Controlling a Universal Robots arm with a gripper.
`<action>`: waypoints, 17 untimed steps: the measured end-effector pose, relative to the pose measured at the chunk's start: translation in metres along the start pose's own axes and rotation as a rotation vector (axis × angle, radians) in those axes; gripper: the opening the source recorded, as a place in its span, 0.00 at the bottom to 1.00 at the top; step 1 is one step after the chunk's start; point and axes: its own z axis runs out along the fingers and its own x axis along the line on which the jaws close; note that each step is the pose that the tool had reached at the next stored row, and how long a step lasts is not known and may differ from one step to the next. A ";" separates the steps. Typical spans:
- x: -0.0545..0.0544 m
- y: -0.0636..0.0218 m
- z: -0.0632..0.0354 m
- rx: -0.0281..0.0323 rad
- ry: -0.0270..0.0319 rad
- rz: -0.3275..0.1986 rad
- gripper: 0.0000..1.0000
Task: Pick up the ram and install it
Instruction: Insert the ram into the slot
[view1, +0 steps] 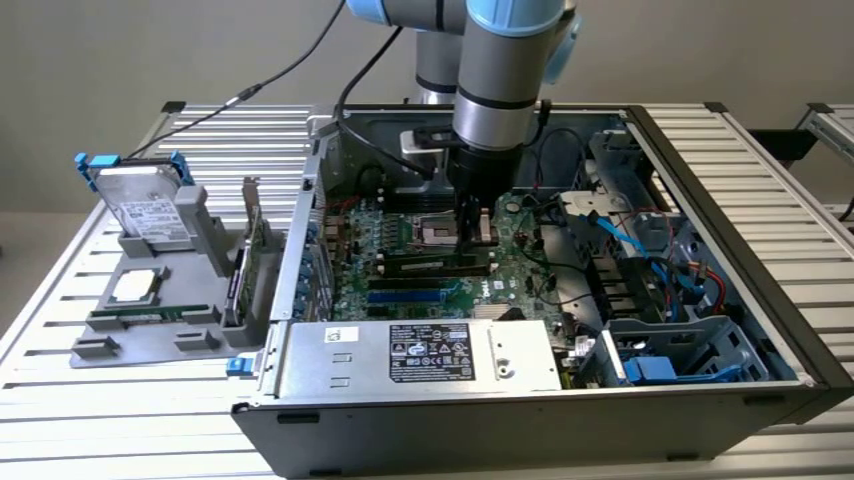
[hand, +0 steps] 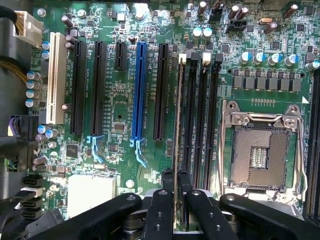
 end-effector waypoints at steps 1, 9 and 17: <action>0.000 0.0000 0.0003 -0.0001 0.0019 0.000 0.16; -0.001 -0.0002 0.0023 -0.0010 0.0148 0.001 0.16; -0.003 -0.0003 0.0027 -0.0015 0.0232 0.001 0.16</action>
